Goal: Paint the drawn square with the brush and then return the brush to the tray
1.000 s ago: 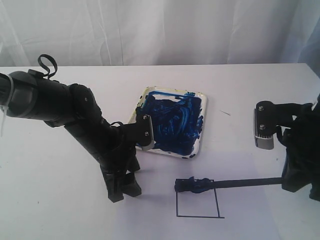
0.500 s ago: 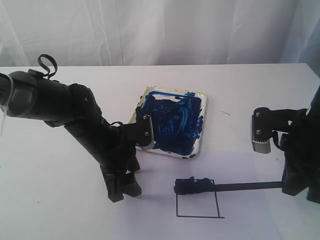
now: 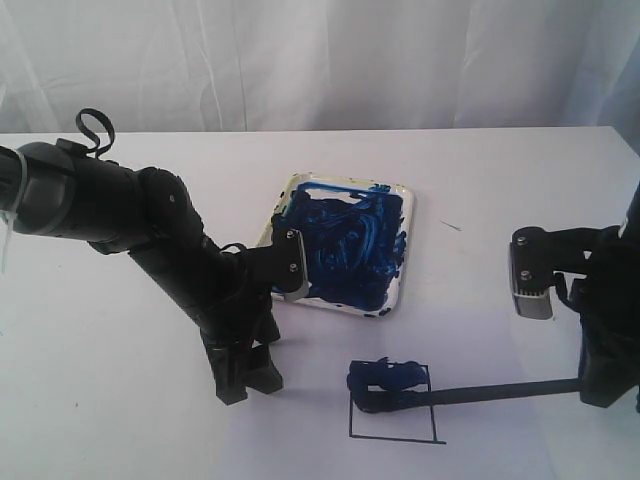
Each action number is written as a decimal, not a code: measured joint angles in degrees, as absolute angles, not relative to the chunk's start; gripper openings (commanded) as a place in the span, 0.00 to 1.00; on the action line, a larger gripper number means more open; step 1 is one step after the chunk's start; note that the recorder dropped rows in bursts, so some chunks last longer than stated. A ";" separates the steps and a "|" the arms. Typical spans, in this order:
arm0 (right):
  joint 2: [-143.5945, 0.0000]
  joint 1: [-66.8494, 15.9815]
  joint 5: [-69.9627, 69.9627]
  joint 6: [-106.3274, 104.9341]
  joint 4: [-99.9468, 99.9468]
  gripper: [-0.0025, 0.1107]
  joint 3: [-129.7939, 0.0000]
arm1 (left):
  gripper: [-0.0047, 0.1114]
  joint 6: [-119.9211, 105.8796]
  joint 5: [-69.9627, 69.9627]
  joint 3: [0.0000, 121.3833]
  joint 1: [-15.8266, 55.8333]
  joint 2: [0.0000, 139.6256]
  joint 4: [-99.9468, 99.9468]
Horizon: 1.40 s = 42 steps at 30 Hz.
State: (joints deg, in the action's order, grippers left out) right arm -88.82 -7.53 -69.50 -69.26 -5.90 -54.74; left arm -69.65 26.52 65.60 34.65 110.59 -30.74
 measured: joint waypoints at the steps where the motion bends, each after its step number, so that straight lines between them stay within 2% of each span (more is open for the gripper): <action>1: -88.82 -7.53 -69.50 -69.54 -6.16 0.02 -54.74 | 0.61 -69.65 26.52 65.60 34.65 110.59 -30.74; 22: -88.82 -7.53 -69.72 -74.74 -10.80 0.02 -54.74 | 0.61 -69.65 26.52 65.69 34.65 110.59 -30.74; 32: -83.72 -8.15 -69.72 -75.37 -11.61 0.02 -54.74 | 0.61 -67.74 26.40 65.69 34.65 110.59 -30.74; 42: -83.30 -11.10 -67.45 -74.30 -7.58 0.02 -49.03 | 0.61 -64.97 25.84 65.69 34.65 110.59 -30.74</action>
State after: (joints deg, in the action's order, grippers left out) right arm -83.30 -11.10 -67.45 -74.30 -7.58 -49.03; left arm -64.97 25.84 65.69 34.65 110.59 -30.74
